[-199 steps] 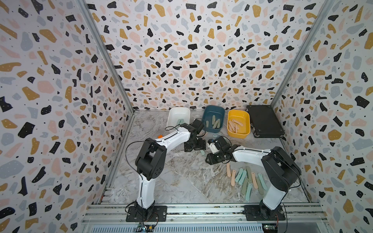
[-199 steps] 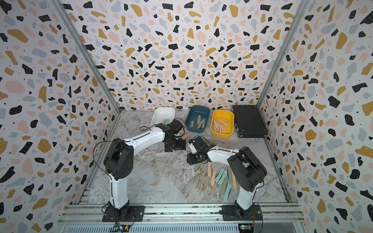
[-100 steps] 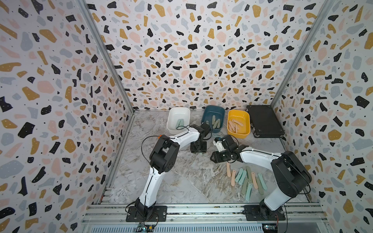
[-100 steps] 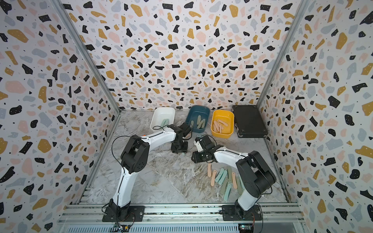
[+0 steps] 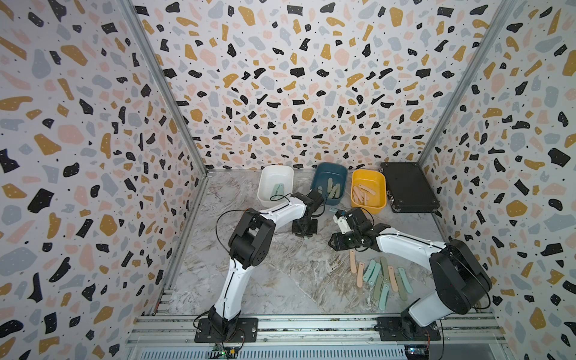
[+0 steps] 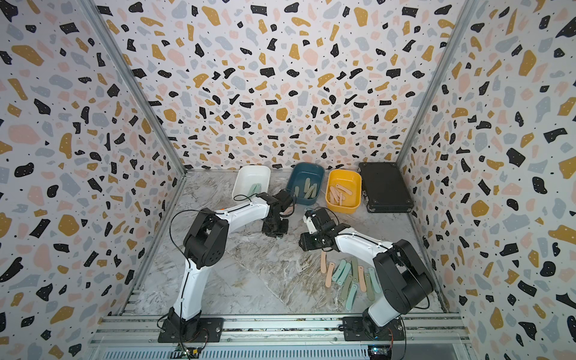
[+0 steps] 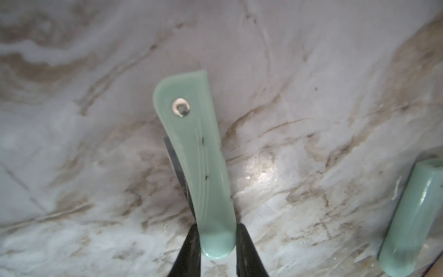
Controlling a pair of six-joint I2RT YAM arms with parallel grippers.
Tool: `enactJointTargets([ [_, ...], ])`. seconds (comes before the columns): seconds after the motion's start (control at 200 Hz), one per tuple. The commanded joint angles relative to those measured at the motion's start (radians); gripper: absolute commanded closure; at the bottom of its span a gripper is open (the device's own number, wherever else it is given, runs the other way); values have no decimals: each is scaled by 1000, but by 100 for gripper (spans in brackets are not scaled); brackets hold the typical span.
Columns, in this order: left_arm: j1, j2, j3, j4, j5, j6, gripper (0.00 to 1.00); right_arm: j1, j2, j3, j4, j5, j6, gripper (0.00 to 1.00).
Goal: Place the fruit knives into the storage box by color
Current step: Pick up the fruit knife from the center of the board, then place the fruit knife in the storage box.
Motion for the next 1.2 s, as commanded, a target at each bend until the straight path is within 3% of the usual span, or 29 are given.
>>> enactJointTargets([
  [0.0,19,-41,-29,-20,-19,19,80,-4,-48,6,-54,35,-10,46],
  [0.295,35,-164,-23,-44,-36,70,82,-3,-75,0,-90,79,-1,45],
  [0.511,192,-203,88,-118,-61,164,82,-4,-63,9,-98,91,12,45],
  [0.836,379,140,579,-280,-102,311,83,-4,-45,22,-131,74,50,44],
  [0.971,405,288,771,-290,-97,346,83,-4,-54,14,-144,71,56,44],
  [1.061,404,348,840,-269,-110,369,81,-3,-62,-4,-136,61,64,44],
  [1.196,405,378,833,-203,-116,393,78,-2,-60,-32,-122,53,70,43],
])
